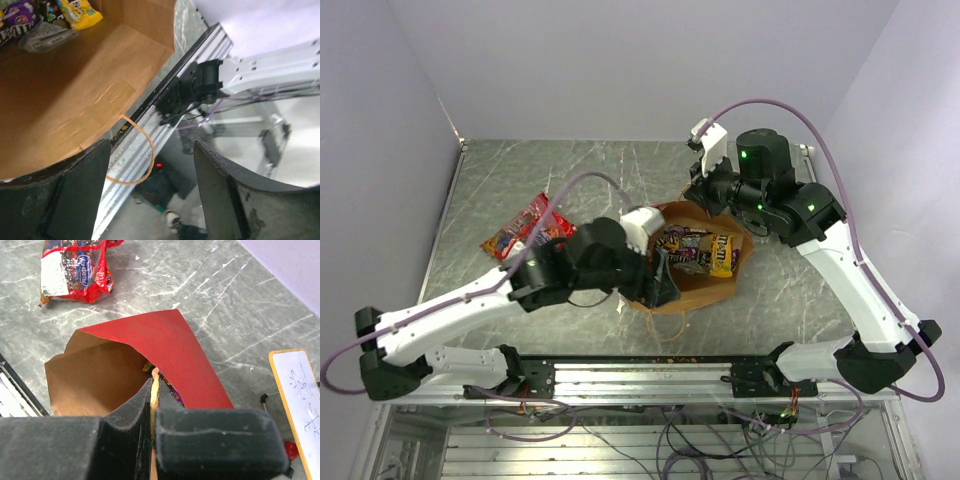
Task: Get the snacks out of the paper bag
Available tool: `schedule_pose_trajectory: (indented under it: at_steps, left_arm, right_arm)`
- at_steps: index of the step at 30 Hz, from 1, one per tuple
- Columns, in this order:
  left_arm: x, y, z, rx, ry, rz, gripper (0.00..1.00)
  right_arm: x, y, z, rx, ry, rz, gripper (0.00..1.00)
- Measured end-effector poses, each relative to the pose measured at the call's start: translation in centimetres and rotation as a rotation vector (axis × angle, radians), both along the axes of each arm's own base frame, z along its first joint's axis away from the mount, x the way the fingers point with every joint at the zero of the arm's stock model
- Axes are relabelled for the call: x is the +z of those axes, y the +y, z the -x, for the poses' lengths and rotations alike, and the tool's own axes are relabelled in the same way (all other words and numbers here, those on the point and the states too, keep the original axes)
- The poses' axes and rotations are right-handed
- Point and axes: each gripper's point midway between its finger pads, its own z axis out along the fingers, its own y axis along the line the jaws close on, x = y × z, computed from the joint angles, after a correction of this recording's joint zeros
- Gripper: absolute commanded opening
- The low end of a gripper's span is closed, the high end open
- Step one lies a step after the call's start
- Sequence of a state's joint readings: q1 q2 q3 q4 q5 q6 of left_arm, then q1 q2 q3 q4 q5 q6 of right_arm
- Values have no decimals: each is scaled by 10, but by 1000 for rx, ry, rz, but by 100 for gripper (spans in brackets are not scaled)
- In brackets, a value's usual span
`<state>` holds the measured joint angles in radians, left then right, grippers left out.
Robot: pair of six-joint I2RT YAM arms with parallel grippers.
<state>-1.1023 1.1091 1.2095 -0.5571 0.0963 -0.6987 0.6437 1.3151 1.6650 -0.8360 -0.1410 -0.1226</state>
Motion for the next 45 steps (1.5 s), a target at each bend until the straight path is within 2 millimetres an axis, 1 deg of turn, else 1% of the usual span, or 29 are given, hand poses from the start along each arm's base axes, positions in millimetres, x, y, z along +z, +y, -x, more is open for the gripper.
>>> schedule_pose_trajectory:
  at_steps: [4,7,10,12,15,19,22,25,28,31,33,35,38,40,45]
  left_arm:
    - [-18,-30,10,-81,-143,-98,64]
    - [-28,-43,9,-109,-272,-138,60]
    - [-41,-48,1,-118,-429,-162,60]
    - [-54,-48,-8,-120,-525,-206,59]
    - [-67,-49,-21,-122,-612,-268,56]
    - [-88,-65,-33,-167,-715,-346,53]
    - [-101,-74,-33,-213,-763,-384,52]
    - [-109,-77,-30,-236,-801,-422,55]
    - [-105,-78,-25,-238,-808,-413,58]
    - [-93,-75,-20,-219,-790,-376,59]
    - [-80,-72,-18,-199,-775,-341,60]
    - [-62,-68,-15,-176,-759,-289,61]
    - [-36,-62,-9,-152,-731,-203,62]
    - [-26,-59,-5,-139,-710,-162,62]
    - [-13,-52,0,-109,-661,-104,62]
  right_arm:
    - [0,-2,-1,-17,0,0,0]
    - [2,-4,1,-23,-2,-7,0]
    - [8,-7,5,-26,-12,-23,0]
    - [12,-8,7,-28,-18,-33,0]
    - [15,-9,10,-31,-20,-44,0]
    - [14,-9,10,-33,-14,-46,0]
    - [14,-9,10,-33,-12,-46,0]
    - [14,-10,9,-44,-11,-44,0]
    - [16,-15,1,-89,-27,-25,0]
    - [16,-31,-11,-183,-66,23,0]
    - [18,-42,-18,-231,-104,67,0]
    - [21,-52,-25,-260,-156,120,0]
    - [29,-64,-33,-262,-245,211,0]
    - [35,-68,-38,-255,-298,261,0]
    - [46,-74,-50,-218,-403,394,0]
